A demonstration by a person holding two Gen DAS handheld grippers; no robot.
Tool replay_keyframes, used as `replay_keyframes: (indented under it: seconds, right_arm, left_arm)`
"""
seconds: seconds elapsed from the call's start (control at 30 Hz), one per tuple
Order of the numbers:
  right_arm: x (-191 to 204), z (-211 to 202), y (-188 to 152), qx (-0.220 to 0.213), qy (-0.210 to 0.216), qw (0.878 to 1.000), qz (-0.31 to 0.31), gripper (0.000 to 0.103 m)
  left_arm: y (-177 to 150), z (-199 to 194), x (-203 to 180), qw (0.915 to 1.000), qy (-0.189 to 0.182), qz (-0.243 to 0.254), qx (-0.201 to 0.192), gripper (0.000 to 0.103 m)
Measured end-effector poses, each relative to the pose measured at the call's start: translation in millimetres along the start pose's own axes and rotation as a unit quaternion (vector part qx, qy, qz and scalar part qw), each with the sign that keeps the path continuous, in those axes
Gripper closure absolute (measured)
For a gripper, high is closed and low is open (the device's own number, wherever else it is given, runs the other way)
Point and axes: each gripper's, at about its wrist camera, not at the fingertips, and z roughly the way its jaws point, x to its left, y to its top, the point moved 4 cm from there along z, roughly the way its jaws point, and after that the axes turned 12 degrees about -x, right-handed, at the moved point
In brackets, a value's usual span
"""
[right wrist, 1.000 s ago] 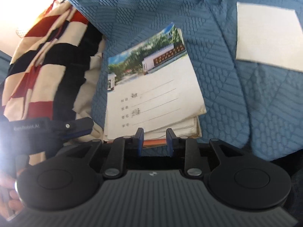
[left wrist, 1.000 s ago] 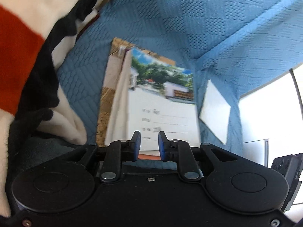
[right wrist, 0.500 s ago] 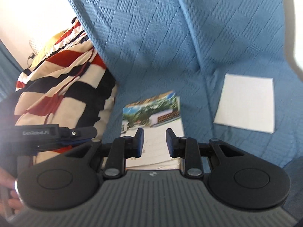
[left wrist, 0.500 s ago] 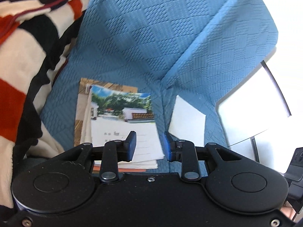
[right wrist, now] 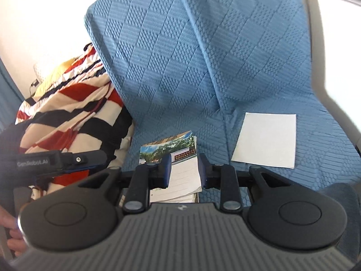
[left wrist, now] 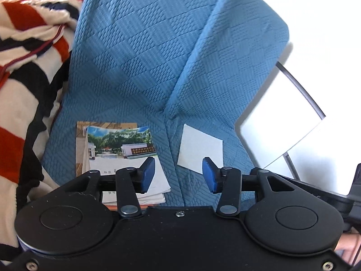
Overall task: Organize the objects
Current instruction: 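Withdraw both grippers and move toward the white paper square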
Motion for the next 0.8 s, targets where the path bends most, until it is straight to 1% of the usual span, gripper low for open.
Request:
replay_keyframes:
  seconds: [0.07,0.13,0.27,0.37,0.43,0.73,0.77,0.8]
  right_arm:
    - [-5.5,-11.1,0.1,-0.006,-0.008,1.000,0.007,0.073]
    - [-9.8,-19.8,-1.4,-0.010,-0.015,1.000,0.006,0.073]
    - [-19.5,-33.6,-4.7,-0.027,-0.038,0.999,-0.003,0.073]
    - [-29.2,-36.6,-9.9,-0.018,-0.051,0.999,0.005,0.073]
    - [-33.8,-38.3,-13.8,-0.015,-0.054,0.998,0.007,0.073]
    - [-51.2,-53.6,-19.3,-0.025,-0.075,0.997,-0.005,0.073]
    - [-53.6,-54.8,-19.3,-0.026,-0.079,0.997,-0.006,0.072]
    - [-56.1,-56.0,-19.1,-0.029,-0.084,0.996,-0.007,0.064]
  left_arm:
    - [-2.5,-3.7,-8.4,0.9999,-0.002,0.011,-0.003,0.051]
    - [-5.9,-6.1,-16.2,0.9997,-0.002,0.025,-0.006,0.050]
    - [-15.1,-7.3,-30.5,0.9992,-0.011,0.038,-0.008,0.041]
    - [-23.5,-6.2,-45.2,0.9976,-0.015,0.067,-0.007,0.032]
    - [-28.1,-4.0,-54.1,0.9967,-0.016,0.080,-0.008,0.030]
    - [-35.0,1.4,-71.0,0.9976,-0.011,0.066,-0.019,0.014]
    - [-36.8,2.2,-73.1,0.9974,-0.011,0.068,-0.020,0.011]
    - [-38.9,3.1,-75.7,0.9972,-0.011,0.071,-0.021,0.007]
